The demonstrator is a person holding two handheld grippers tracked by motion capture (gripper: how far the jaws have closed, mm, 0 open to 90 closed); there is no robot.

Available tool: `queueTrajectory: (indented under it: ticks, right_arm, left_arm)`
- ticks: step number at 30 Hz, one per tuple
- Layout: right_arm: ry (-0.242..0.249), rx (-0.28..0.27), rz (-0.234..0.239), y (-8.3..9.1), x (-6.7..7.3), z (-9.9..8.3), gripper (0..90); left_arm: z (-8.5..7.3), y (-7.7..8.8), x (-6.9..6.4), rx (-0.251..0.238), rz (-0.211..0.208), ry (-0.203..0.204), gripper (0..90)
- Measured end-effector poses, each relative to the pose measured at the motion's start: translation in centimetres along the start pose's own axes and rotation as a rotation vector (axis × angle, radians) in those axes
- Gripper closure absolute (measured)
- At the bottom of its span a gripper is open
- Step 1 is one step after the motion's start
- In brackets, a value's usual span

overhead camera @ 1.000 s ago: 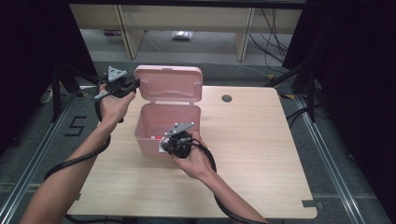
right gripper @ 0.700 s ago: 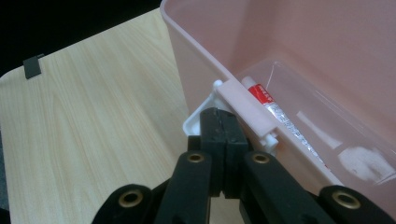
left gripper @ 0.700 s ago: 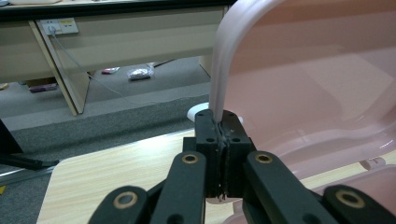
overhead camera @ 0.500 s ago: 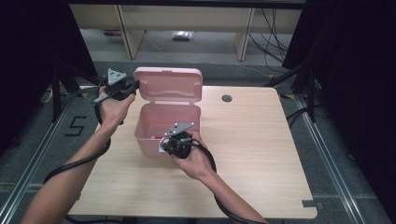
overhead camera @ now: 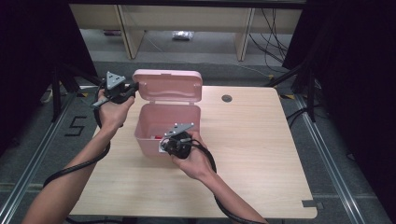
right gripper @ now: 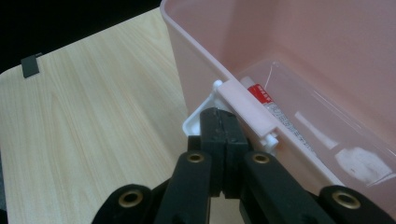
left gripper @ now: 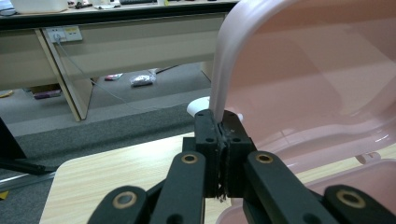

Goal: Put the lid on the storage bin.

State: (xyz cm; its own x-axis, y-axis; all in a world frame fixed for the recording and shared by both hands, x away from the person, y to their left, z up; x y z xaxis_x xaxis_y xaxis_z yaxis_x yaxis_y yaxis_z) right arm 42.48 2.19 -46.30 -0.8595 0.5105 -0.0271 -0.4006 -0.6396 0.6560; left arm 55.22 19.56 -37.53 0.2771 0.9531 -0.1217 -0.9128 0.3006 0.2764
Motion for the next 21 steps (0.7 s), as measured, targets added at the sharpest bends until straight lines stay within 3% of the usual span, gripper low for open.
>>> queueTrajectory:
  ticks: [1, 2, 4, 21]
  right_arm:
    - [0.002, -0.041, -0.018, -0.39, -0.02, 0.12, 90.0]
    - [0.003, -0.041, -0.021, -0.4, -0.01, 0.14, 90.0]
    - [0.009, 0.0, -0.006, -0.04, 0.01, 0.04, 90.0]
    - [0.015, -0.014, -0.004, 0.01, 0.11, 0.13, 90.0]
  left_arm:
    - [-0.04, 0.05, -0.02, -0.001, 0.0, -0.003, 87.5]
    - [-0.06, 0.09, -0.03, -0.002, 0.001, -0.003, 87.4]
    - [-0.11, 0.19, -0.04, -0.002, 0.001, -0.003, 87.4]
    - [-0.53, 0.79, -0.15, -0.003, -0.003, -0.002, 87.1]
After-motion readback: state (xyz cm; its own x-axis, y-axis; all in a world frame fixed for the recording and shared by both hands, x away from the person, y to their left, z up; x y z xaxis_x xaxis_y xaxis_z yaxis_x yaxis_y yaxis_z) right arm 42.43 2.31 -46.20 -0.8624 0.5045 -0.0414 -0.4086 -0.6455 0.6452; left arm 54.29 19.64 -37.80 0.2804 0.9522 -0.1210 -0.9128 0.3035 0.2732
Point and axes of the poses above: each handheld gripper's, and its own axes: y roughly backward along the jaws, z roughly out of its top, x roughly to its left, the point moved 6 cm from there along -y, roughly forward along the jaws, and after that the axes turned 7 degrees about y, right-handed, at the moved point
